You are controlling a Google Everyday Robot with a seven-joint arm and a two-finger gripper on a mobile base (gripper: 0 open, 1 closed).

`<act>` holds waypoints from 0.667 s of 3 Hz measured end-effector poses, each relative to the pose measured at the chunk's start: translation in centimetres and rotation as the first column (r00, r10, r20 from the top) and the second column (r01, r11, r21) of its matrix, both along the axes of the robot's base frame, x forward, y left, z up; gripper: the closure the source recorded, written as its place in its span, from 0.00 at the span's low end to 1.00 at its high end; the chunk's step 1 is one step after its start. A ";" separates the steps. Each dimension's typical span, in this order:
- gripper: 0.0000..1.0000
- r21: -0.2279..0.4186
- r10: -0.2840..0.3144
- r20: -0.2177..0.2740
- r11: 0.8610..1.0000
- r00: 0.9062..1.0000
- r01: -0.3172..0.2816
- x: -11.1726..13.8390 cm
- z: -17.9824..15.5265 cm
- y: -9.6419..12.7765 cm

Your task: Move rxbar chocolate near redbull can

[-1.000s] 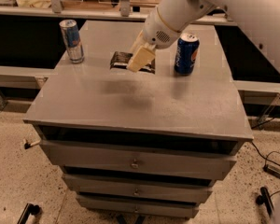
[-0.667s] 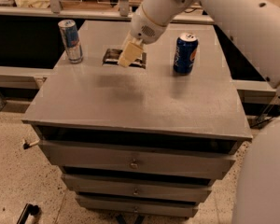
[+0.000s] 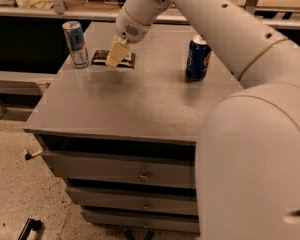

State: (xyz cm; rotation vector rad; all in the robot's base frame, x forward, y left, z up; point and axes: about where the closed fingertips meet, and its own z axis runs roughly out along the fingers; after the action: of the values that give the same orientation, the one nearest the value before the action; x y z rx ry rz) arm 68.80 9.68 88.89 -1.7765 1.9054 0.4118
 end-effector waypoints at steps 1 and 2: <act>1.00 -0.004 -0.016 -0.032 1.000 0.999 0.016 2.3 -2.3 1.8; 0.96 -0.015 -0.043 -0.055 0.999 0.998 0.042 3.7 -4.0 2.4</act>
Offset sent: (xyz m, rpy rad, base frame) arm 0.0491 0.0232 -0.0445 -0.0210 0.0653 -0.0631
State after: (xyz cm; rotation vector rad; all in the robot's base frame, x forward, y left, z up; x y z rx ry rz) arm 72.47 12.04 84.92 -1.7466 1.9852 0.4381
